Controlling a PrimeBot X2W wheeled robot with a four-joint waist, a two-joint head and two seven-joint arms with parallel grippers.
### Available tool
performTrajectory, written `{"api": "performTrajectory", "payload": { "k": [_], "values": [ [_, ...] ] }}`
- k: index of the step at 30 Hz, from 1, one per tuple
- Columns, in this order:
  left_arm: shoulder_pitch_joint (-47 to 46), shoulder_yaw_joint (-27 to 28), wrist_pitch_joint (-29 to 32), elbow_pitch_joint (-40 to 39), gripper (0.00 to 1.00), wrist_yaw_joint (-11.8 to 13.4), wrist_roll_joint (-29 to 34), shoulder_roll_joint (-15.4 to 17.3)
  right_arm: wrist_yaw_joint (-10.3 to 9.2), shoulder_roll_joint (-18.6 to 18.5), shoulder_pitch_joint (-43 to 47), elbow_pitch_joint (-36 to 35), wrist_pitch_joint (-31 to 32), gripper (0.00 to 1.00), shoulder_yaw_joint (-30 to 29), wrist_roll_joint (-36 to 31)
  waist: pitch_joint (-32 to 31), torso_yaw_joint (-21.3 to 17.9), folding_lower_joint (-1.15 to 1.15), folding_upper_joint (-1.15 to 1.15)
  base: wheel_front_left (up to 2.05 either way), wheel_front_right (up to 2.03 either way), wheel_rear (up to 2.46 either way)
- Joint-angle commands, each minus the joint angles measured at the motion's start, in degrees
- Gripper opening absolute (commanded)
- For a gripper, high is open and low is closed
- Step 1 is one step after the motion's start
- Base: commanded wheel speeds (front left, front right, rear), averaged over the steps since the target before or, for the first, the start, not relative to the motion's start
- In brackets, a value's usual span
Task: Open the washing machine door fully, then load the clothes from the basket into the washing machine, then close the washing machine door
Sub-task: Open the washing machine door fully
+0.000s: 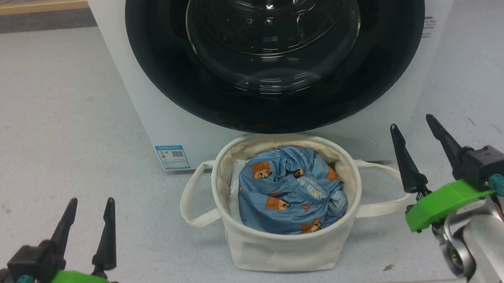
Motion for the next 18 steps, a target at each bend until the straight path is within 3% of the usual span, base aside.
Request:
{"api": "performTrajectory", "payload": {
  "k": [1, 12, 18],
  "values": [
    [-3.0, 2.3, -0.7, -1.6, 1.0, -0.3, 0.7, 1.8, 0.0, -0.2, -1.8, -2.0, -0.7, 1.0, 0.8, -0.1, 0.0, 0.0, -0.01, 0.0, 0.02, 0.04, -0.06],
    [-2.9, 2.2, -0.7, -1.4, 1.0, -0.3, 0.9, 1.6, 0.0, -0.3, -1.7, -2.0, -0.7, 1.0, 1.0, 0.4, -0.1, 0.1, -0.01, 0.0, 0.13, 0.21, -0.34],
    [-2.8, 2.3, -0.7, -1.6, 1.0, -0.3, 1.3, 1.5, 0.0, -0.3, -1.8, -1.8, -0.7, 1.0, 0.9, 0.3, -0.1, 0.1, -0.01, 0.0, 0.68, 0.6, -1.28]
  ]
}}
